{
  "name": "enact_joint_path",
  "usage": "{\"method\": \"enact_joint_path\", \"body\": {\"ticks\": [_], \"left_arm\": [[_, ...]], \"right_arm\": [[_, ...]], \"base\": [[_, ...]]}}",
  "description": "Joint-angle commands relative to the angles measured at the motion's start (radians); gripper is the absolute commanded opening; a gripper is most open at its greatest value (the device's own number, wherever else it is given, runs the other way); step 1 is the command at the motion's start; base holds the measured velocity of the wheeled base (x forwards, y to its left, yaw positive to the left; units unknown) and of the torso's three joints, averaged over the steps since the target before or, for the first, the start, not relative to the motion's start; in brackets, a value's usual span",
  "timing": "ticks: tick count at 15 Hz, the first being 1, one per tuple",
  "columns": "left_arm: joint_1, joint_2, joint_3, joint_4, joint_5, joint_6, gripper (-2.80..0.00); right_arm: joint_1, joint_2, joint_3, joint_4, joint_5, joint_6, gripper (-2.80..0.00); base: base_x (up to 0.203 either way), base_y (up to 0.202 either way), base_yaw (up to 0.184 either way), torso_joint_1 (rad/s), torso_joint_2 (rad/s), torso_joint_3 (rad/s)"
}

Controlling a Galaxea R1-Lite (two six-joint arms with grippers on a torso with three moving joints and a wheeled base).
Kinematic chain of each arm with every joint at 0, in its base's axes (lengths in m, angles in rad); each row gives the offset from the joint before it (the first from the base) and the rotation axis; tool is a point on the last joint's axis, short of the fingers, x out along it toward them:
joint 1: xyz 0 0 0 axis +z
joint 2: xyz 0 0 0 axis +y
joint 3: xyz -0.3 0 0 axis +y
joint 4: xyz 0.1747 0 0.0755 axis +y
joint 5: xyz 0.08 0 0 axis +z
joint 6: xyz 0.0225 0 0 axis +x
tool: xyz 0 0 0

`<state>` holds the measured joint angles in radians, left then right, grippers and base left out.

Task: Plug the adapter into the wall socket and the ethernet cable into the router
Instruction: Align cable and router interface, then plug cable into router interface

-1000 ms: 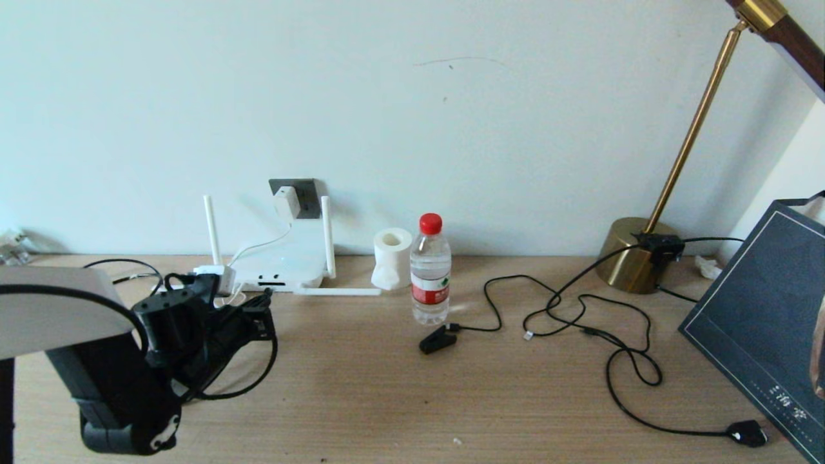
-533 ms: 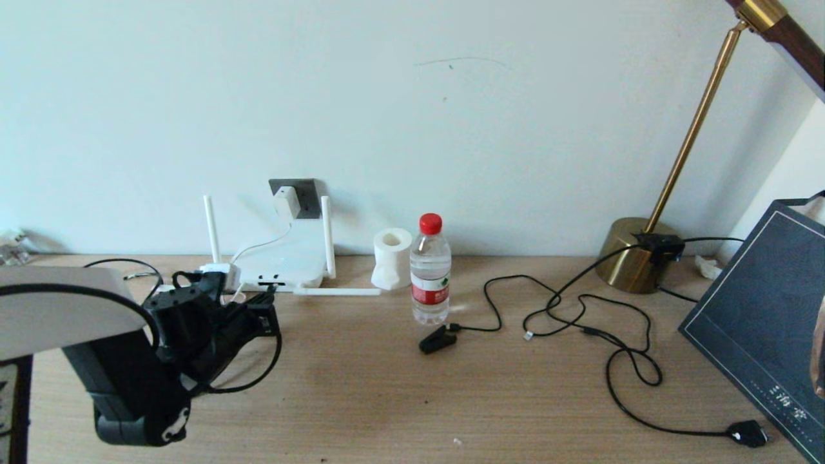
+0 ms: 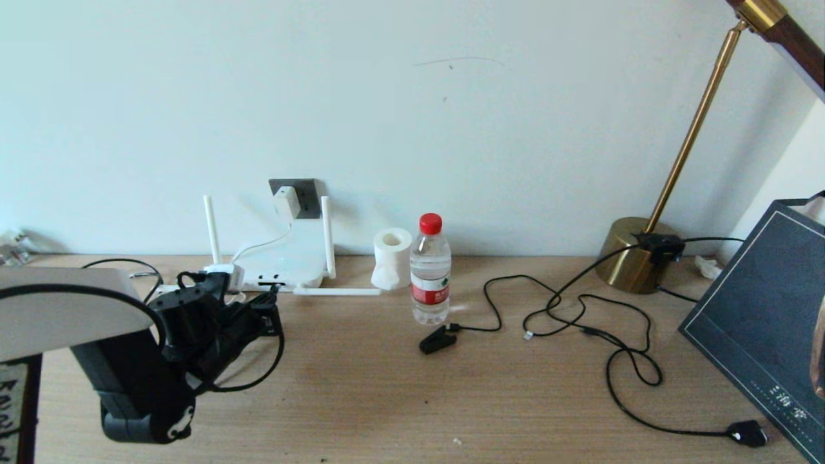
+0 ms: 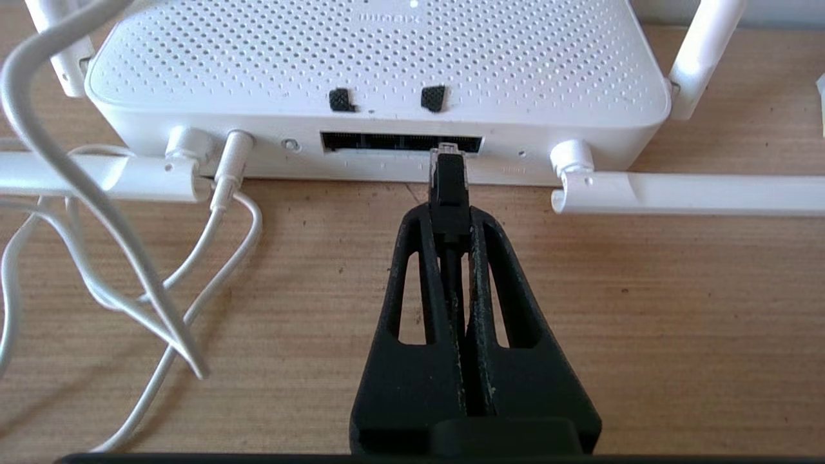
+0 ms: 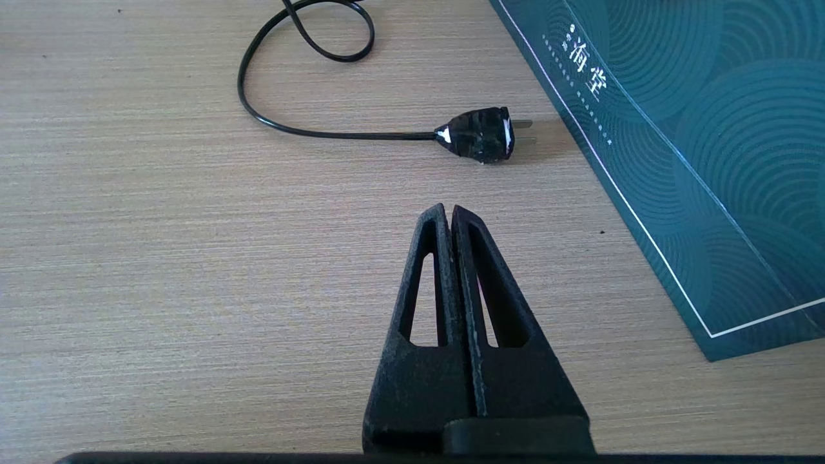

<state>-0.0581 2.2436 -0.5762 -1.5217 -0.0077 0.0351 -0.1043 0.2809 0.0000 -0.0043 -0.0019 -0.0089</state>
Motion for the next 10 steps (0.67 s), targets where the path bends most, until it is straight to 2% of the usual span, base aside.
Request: {"method": "enact_joint_path", "body": {"ticks": [1, 10], "left_arm": [[0.0, 0.002, -0.005, -0.008, 0.0, 0.0, -2.8], [-0.008, 0.001, -0.005, -0.008, 0.0, 0.0, -2.8]], "right_arm": [[0.001, 0.001, 0.0, -0.002, 0.0, 0.0, -2.8], [0.0, 0.001, 0.0, 0.0, -0.001, 0.0, -2.8]], "base": [[0.0, 0.0, 0.0, 0.0, 0.0, 0.0], [0.0, 0.0, 0.0, 0.0, 0.0, 0.0]]}}
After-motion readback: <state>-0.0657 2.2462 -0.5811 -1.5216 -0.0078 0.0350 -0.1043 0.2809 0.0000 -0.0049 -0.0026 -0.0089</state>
